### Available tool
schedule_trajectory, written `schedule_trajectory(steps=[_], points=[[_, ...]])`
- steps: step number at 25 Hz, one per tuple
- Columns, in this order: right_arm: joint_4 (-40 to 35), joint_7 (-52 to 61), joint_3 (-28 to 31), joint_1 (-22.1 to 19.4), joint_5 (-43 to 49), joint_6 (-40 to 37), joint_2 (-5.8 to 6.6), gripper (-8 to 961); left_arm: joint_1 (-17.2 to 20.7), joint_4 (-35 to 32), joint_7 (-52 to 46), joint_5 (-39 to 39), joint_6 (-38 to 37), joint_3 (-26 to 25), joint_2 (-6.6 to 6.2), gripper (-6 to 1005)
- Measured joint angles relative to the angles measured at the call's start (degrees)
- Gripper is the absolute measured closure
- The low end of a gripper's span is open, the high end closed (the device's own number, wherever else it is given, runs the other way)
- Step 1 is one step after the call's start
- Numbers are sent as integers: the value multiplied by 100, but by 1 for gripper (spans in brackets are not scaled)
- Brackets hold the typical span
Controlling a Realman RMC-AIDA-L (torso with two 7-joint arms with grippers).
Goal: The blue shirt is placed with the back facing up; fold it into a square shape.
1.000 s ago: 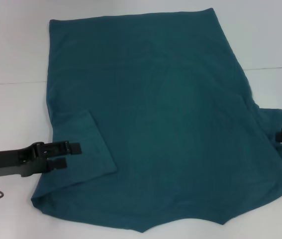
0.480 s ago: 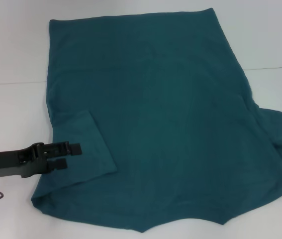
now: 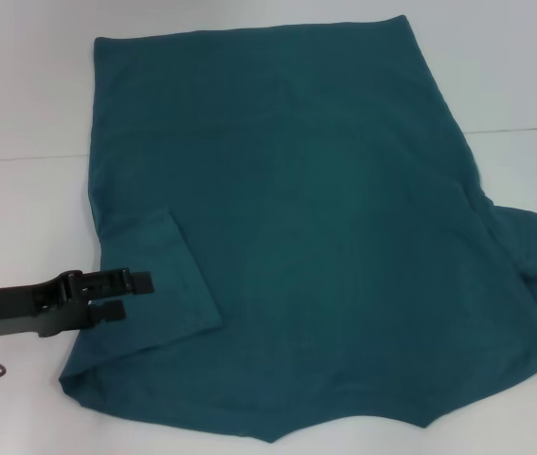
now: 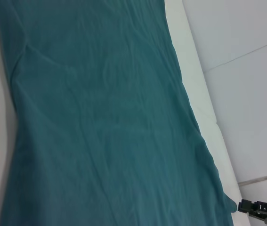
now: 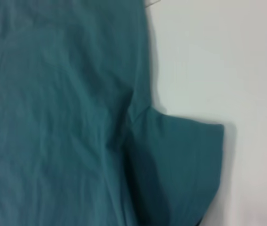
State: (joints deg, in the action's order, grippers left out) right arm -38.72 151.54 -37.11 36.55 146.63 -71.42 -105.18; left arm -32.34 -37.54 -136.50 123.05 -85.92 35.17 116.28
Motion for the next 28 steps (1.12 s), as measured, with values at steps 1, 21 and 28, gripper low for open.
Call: schedule_trajectory(steps=[1, 21, 28], points=[[0, 5, 5, -2, 4, 18, -8, 699, 0, 1, 0, 0, 3, 2, 2, 170], [531, 16, 245, 114, -47, 280, -82, 482, 18, 72, 63, 6, 97, 8, 8, 171], [540, 4, 351, 150, -57, 403, -122, 506, 18, 76, 71, 9, 114, 7, 9, 171]])
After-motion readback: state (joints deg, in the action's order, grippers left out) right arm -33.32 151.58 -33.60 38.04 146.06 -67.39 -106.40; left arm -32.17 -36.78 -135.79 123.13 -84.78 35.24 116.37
